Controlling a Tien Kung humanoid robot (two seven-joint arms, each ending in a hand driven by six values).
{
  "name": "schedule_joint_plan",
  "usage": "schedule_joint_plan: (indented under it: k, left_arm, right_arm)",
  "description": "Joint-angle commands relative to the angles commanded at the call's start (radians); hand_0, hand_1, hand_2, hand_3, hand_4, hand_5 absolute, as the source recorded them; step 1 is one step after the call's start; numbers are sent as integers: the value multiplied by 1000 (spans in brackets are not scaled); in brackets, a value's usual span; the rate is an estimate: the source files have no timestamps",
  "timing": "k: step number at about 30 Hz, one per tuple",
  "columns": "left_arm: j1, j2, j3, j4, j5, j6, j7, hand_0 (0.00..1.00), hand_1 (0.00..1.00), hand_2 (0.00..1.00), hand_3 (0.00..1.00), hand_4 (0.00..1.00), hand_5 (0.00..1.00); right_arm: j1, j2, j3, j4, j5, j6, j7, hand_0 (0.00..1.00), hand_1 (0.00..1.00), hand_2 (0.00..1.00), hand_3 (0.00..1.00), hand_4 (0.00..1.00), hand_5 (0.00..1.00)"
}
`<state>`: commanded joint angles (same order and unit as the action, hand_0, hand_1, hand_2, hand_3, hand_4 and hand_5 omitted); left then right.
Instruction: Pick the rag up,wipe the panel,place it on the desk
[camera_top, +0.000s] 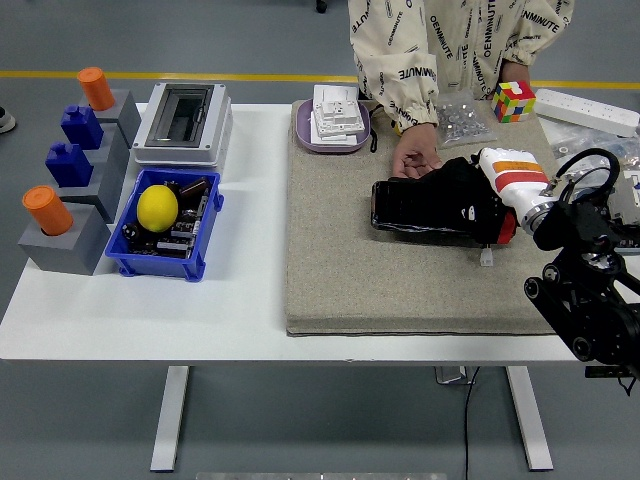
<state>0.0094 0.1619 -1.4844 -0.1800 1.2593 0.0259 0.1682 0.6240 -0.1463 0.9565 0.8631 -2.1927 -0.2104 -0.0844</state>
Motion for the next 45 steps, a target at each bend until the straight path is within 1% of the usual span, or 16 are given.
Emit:
schedule_joint_plan:
  k: [7, 19, 24, 25, 36, 45]
  left_arm:
    - [1, 3, 6, 0, 0, 0, 1, 645, 692, 733, 563, 594, 467]
    - [0, 6, 11, 0, -3, 0, 1, 645, 692, 733, 563, 594, 468]
    - [2, 7, 8, 0, 0, 1, 3, 643, 693, 733, 563, 594, 468]
    - [3, 7, 7, 0, 1, 1, 3, 643, 693, 733, 563, 594, 468]
    - [-3, 9, 13, 0, -4, 0, 2, 643, 692, 733, 564, 593, 467]
    - [-2, 5, 5, 0, -1, 1, 3, 643, 692, 733, 564, 593, 466]
  right_arm:
    - [22, 41, -42, -3, 4, -1, -2, 169, 338, 439, 422, 969, 85]
    - [45, 99, -93, -11, 10, -1, -2, 169, 339, 438, 422, 969, 84]
    - [45, 143, -93, -14, 7, -2, -2, 169, 338, 438, 422, 969, 85]
    - [48, 146, -97, -14, 6, -3, -2, 169, 338, 438, 422, 969, 85]
    - [80, 146, -128, -12, 4, -5, -1, 169, 338, 438, 423, 970, 84]
    - [58, 146, -105, -36, -1, -3, 0, 169, 338, 438, 423, 969, 84]
